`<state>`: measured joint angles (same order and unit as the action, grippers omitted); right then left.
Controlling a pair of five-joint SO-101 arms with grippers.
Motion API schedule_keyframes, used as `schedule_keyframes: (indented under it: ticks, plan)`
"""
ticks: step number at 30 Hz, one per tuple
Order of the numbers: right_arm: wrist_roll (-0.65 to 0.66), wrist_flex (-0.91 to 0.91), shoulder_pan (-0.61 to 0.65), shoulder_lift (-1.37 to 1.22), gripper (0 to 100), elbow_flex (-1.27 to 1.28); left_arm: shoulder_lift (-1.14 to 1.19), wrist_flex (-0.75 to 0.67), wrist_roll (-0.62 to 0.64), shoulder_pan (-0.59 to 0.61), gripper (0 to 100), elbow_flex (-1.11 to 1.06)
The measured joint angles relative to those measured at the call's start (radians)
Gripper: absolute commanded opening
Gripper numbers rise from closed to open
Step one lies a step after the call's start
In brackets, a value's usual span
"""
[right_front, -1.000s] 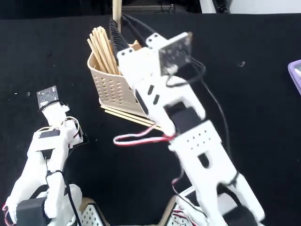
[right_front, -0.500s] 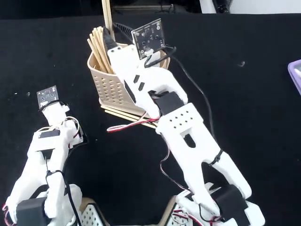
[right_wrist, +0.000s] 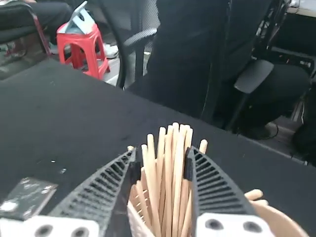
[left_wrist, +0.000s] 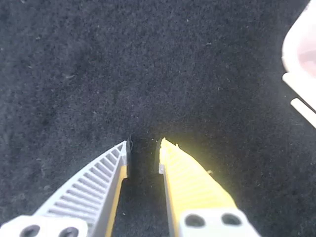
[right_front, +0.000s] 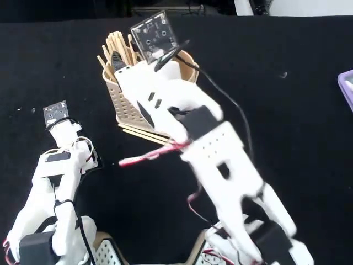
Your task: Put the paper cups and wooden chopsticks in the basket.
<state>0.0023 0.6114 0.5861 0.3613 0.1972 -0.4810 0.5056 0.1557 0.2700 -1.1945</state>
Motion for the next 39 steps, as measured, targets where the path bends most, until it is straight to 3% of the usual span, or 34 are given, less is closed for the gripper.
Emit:
schedule_keyframes:
  ticks: [8, 11, 15, 19, 28, 33, 39]
  plan:
    - [0.002, 0.445, -0.009, 0.324, 15.2, -0.087, 0.000, 0.000, 0.000, 0.000, 12, 0.000]
    - [0.002, 0.560, -0.008, 0.445, 15.2, -0.002, 0.000, 0.000, 0.000, 0.000, 12, 0.000]
    - [0.002, 0.574, -0.018, 0.614, 15.2, 0.239, 0.000, 0.000, 0.000, 0.000, 12, 0.000]
    - [0.000, 0.420, -0.031, 0.799, 15.2, 0.594, 0.000, 0.000, 0.000, 0.000, 12, 0.000]
    - [0.000, -0.120, -0.206, 1.125, 15.2, 1.338, 0.000, 0.000, 0.000, 0.000, 12, 0.000]
    - [0.000, -0.252, -0.215, 1.198, 15.2, 1.488, 0.000, 0.000, 0.000, 0.000, 12, 0.000]
    - [0.000, -0.307, -0.213, 1.212, 15.2, 1.499, 0.000, 0.000, 0.000, 0.000, 12, 0.000]
